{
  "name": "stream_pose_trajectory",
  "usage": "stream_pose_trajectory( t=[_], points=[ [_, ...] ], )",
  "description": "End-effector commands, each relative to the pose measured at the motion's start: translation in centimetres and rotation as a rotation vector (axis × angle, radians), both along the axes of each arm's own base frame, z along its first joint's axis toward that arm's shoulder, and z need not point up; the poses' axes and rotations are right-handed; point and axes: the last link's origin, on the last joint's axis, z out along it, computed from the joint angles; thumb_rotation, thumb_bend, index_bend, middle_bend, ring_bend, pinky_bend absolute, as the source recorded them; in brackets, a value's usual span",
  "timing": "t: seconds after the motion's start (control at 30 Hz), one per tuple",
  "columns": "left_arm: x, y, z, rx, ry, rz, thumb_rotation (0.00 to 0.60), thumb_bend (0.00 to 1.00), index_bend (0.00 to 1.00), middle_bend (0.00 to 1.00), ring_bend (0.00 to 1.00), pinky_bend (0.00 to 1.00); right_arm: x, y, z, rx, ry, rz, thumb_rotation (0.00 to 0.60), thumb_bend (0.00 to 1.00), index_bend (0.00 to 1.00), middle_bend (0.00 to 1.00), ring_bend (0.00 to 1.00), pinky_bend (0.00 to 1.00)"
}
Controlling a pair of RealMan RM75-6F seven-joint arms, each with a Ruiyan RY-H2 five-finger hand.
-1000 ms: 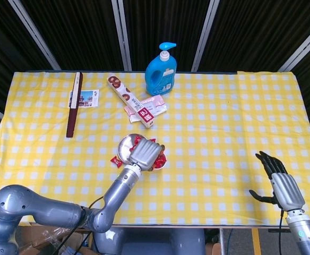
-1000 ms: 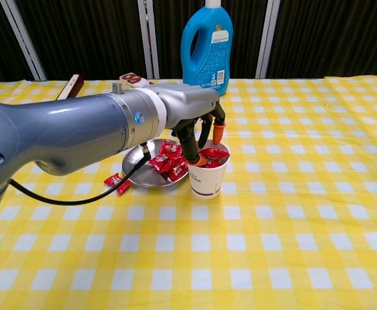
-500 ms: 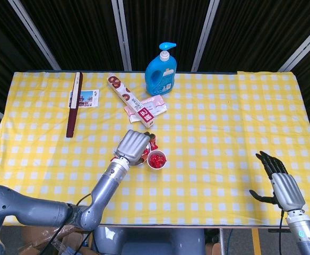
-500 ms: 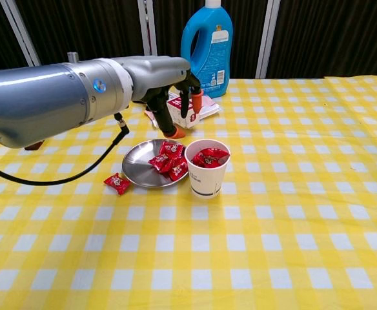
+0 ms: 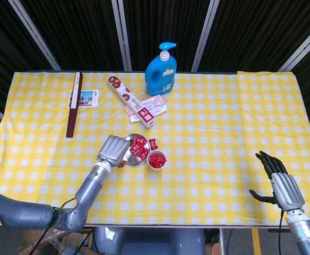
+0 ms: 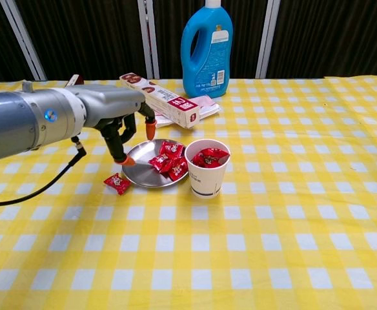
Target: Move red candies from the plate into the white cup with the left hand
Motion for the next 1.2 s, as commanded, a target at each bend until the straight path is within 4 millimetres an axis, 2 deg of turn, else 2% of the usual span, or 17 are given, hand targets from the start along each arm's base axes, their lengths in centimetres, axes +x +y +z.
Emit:
stream_pose_trajectory(
  t=[0.03,0.37,0.5,0.83,1.2],
  points=[
    [-1.1,-0.3,-0.2,-0.018,0.04,0.019,0.6,0.26,0.42,0.94,0.98,0.95,0.0,0.0,0.0,0.0,-0.001,-0.001,0.6,0.28,0.0,0.0,0.0,0.0],
    [-4.0,-0.8,-0.2,-0.029,0.105,0.073,0.6,0.26,0.43,0.96,0.99,0.95,0.0,0.0,0.0,0.001,-0.001,0.0,0.6,0.28,0.0,0.0,0.0,0.0],
    [-4.6,-1.0,-0.2,-0.039,0.116,0.082,0.6,0.3,0.42,0.96,0.99,0.95,0.0,0.0,0.0,0.0,0.0,-0.001,0.6,0.28,0.0,0.0,0.0,0.0],
    [-5.3,-1.1,-0.6,-0.052,0.135,0.101,0.6,0.38,0.36,0.95,0.99,0.95,0.0,0.0,0.0,-0.001,0.0,-0.001,0.6,0.28,0.0,0.0,0.0,0.0],
    [-5.6,-1.1,-1.2,-0.064,0.155,0.118,0.6,0.39,0.34,0.95,0.99,0.95,0.0,0.0,0.0,0.0,0.0,0.0,0.6,0.28,0.0,0.0,0.0,0.0]
  ],
)
